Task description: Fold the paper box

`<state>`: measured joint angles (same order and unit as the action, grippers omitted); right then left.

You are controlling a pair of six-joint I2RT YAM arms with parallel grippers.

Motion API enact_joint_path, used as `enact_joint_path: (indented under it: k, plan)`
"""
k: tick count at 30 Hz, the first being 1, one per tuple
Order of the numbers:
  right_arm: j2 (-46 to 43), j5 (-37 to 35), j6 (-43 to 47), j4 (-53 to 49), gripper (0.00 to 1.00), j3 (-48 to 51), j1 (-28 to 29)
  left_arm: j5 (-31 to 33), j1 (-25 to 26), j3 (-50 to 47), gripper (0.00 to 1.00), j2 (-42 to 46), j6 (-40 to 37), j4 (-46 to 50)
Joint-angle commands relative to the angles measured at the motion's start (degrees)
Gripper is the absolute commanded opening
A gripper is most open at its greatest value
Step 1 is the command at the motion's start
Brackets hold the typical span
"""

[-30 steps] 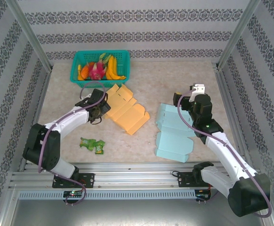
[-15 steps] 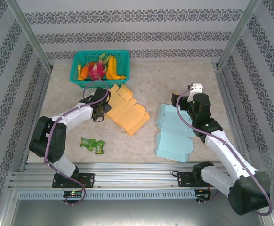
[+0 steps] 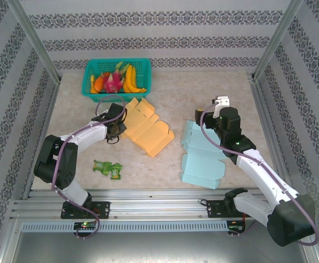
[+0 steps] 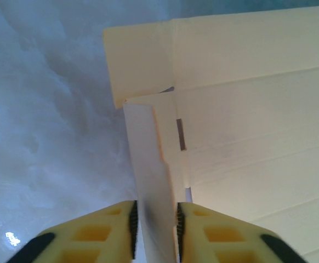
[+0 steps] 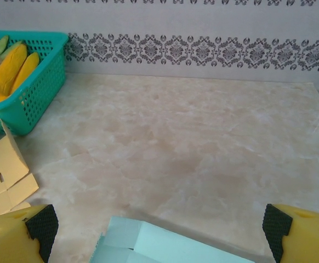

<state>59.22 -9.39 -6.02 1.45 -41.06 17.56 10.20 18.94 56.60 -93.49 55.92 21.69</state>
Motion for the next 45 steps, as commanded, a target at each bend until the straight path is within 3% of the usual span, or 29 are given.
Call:
enact_joint_path:
  k: [1, 8, 15, 19, 25, 27, 34, 37, 41, 45]
  plan:
    - [0.44, -0.81, 0.97, 0.04, 0.98, -1.87, 1.11, 1.69, -0.72, -0.62, 0.2, 2.03, -3.51, -1.3]
    - [3.15, 7.0, -3.55, 4.98, 0.98, -1.58, 2.05, 2.32, -0.63, -2.93, 0.02, 9.61, -18.62, -5.29]
    - [9.93, 17.34, -0.81, 6.91, 0.98, -9.03, 3.22, -13.46, -0.08, -16.69, 0.0, 23.54, -30.52, -27.98]
    - [15.56, 28.83, 12.35, 4.07, 0.98, -17.85, 4.4, -16.56, 2.33, -19.06, 0.0, 27.52, -39.37, -36.8]
    - [20.96, 44.42, 37.66, -1.92, 0.98, -26.53, 4.68, -18.58, 4.88, -18.35, 0.0, 31.14, -52.22, -38.77]
    - [22.59, 48.23, 45.21, -8.69, 0.97, -30.54, 4.41, -19.34, 4.88, -19.69, 0.0, 32.55, -54.67, -41.59]
    - [29.83, 46.7, 64.02, -37.34, 0.78, -48.21, 4.59, -20.83, 5.04, -19.26, 0.0, 35.26, -61.85, -41.57]
    - [31.49, 44.87, 65.12, -41.47, 0.66, -52.85, 4.63, -19.75, 5.0, -18.81, 0.0, 35.16, -62.5, -40.43]
    - [33.49, 42.19, 65.41, -43.72, 0.56, -56.17, 5.2, -20.22, 4.98, -19.67, 0.0, 34.79, -62.42, -42.03]
    - [36.62, 39.94, 64.86, -47.27, 0.55, -59.84, 5.29, -21.55, 4.98, -20.13, 0.0, 34.21, -62.34, -43.27]
